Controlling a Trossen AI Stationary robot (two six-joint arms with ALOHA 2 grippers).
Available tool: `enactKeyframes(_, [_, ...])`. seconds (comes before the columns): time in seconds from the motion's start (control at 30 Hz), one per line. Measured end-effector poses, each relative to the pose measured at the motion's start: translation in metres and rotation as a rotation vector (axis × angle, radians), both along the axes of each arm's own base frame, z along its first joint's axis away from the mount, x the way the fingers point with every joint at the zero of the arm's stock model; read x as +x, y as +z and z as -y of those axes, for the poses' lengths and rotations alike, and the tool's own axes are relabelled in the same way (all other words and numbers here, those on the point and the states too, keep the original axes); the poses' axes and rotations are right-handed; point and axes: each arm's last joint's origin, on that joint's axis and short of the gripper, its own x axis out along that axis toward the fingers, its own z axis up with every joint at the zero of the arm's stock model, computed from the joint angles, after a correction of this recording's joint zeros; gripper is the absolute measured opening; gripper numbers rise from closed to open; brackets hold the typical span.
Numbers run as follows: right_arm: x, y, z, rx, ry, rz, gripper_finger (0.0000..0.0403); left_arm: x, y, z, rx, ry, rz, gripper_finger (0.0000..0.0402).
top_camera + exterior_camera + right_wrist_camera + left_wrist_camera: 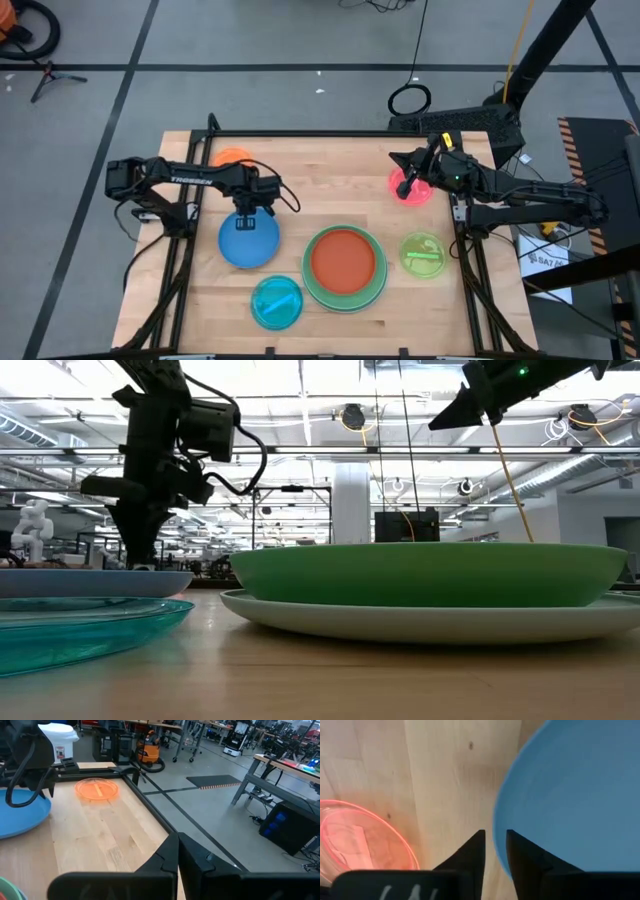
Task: Stack plastic plates
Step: Stack the blue plate on the dark orange plate
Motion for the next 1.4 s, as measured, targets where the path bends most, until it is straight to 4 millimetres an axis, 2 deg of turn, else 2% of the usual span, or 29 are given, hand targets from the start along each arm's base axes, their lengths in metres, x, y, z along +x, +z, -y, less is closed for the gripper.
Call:
enactKeyframes(0.17, [0.0, 0.0, 0.0, -0.001, -0.001, 0.0, 0.0, 0.004, 0.0, -0.001, 0.005, -0.027, 0.034, 0.0099])
enactKeyframes(0.67, [0.0, 0.0, 0.0, -0.002, 0.0, -0.001, 0.0, 0.01, 0.0, -0.002, 0.0, -0.023, 0.101, 0.01])
enactKeyframes(0.9, [0.0, 0.0, 0.0, -0.002, -0.001, -0.001, 0.0, 0.01, 0.0, -0.002, 0.021, -0.022, 0.1, 0.0131])
enactKeyframes(1.4, [0.0, 0.0, 0.0, -0.002, -0.001, -0.002, 0.0, 0.012, -0.001, -0.005, 0.032, 0.019, 0.12, 0.0134])
